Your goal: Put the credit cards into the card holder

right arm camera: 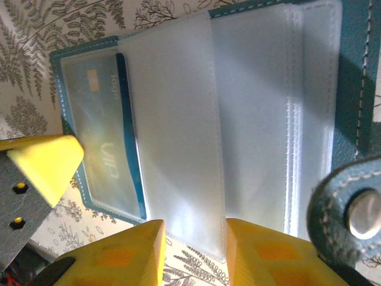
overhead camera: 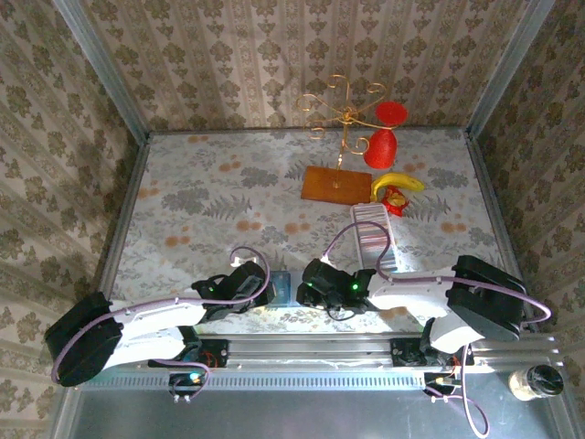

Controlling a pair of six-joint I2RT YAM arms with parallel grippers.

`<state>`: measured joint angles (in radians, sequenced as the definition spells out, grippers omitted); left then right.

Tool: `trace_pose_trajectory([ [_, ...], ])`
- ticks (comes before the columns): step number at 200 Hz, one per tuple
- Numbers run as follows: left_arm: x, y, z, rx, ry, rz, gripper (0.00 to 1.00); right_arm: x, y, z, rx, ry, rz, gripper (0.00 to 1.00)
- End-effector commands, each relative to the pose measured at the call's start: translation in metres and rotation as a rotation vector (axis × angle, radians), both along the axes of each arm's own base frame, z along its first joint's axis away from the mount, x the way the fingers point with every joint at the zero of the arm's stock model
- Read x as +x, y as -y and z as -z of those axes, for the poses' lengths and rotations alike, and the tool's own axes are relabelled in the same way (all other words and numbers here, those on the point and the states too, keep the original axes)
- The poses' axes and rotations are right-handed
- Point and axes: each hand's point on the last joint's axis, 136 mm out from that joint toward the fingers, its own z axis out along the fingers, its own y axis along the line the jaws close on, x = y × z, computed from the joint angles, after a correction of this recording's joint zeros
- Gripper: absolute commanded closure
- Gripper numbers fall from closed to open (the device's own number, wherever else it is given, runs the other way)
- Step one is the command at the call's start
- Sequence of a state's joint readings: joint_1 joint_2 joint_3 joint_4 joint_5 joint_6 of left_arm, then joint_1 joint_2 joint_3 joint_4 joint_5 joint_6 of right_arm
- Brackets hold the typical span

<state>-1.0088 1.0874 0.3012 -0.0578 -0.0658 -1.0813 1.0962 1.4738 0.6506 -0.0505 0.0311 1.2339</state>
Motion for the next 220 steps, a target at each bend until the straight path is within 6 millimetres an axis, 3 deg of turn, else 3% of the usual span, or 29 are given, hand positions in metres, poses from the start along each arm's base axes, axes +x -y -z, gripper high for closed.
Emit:
trace_pose_trajectory([
  [1, -0.016, -0.007, 0.018, 0.038, -0.060, 0.023, 0.81, 0.003, 0.003, -0.010, -0.013, 0.035, 0.012, 0.69],
  [186, -0.018, -0.009, 0.019, 0.049, -0.065, 0.014, 0.82, 0.013, -0.041, -0.029, 0.094, 0.066, -0.048, 0.74],
  [220, -0.017, -0.008, 0.019, 0.049, -0.063, 0.015, 0.82, 0.013, -0.030, -0.019, 0.020, 0.048, -0.026, 0.74],
])
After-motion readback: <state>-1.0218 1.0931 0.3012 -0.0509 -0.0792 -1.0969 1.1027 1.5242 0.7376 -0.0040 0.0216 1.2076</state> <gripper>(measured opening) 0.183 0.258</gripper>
